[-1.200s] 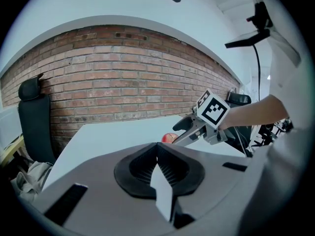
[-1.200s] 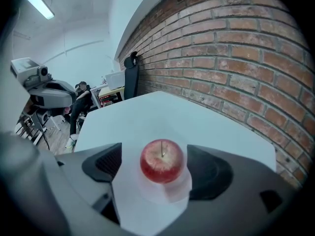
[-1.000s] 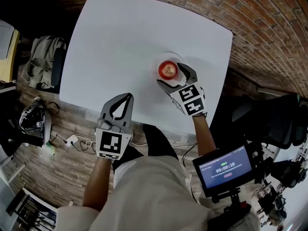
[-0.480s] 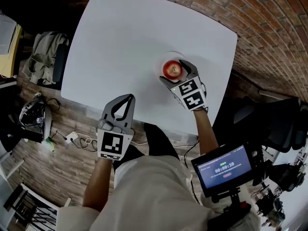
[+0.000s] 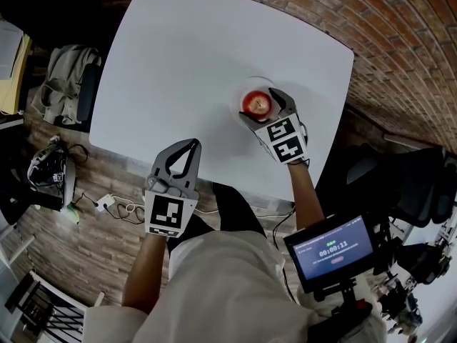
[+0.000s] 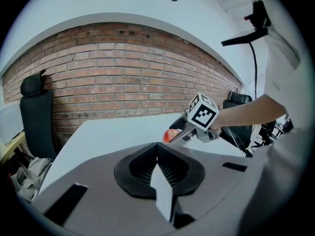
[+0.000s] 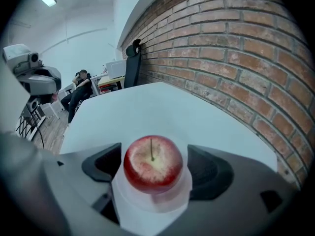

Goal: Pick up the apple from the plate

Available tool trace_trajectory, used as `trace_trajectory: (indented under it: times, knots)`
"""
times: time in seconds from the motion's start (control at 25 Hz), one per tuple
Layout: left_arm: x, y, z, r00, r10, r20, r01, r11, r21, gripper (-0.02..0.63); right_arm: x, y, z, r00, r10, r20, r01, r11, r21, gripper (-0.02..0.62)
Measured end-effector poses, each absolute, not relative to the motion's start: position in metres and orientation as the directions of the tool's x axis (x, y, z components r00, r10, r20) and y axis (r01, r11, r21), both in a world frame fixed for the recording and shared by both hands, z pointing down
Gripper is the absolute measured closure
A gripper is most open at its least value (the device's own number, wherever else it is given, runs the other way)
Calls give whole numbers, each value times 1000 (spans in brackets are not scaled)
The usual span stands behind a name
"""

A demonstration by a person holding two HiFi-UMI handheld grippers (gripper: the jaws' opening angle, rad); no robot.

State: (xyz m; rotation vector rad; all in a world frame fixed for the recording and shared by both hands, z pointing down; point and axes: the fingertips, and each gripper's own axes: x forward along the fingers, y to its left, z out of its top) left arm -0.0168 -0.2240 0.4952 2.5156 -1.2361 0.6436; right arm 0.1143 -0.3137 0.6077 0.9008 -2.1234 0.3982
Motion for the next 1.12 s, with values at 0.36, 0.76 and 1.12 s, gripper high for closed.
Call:
trace_trajectory:
  times: [0.36,0.76,1.12]
  knots:
    - [-19,-226,499,542,-675,501,-795,-605,46,600,114,-312,616,-441,-442,781,-716,698,-9,198]
    - [-25,-228,503,538,-677,503,-800,-598,51,600,118,-311,628,-420,-422,803,-726,688,-18,198]
    - [-27,-230,504,537,-678,502,-800,-598,49,600,118,-310,632,-418,-416,808,-733,679,-29,198]
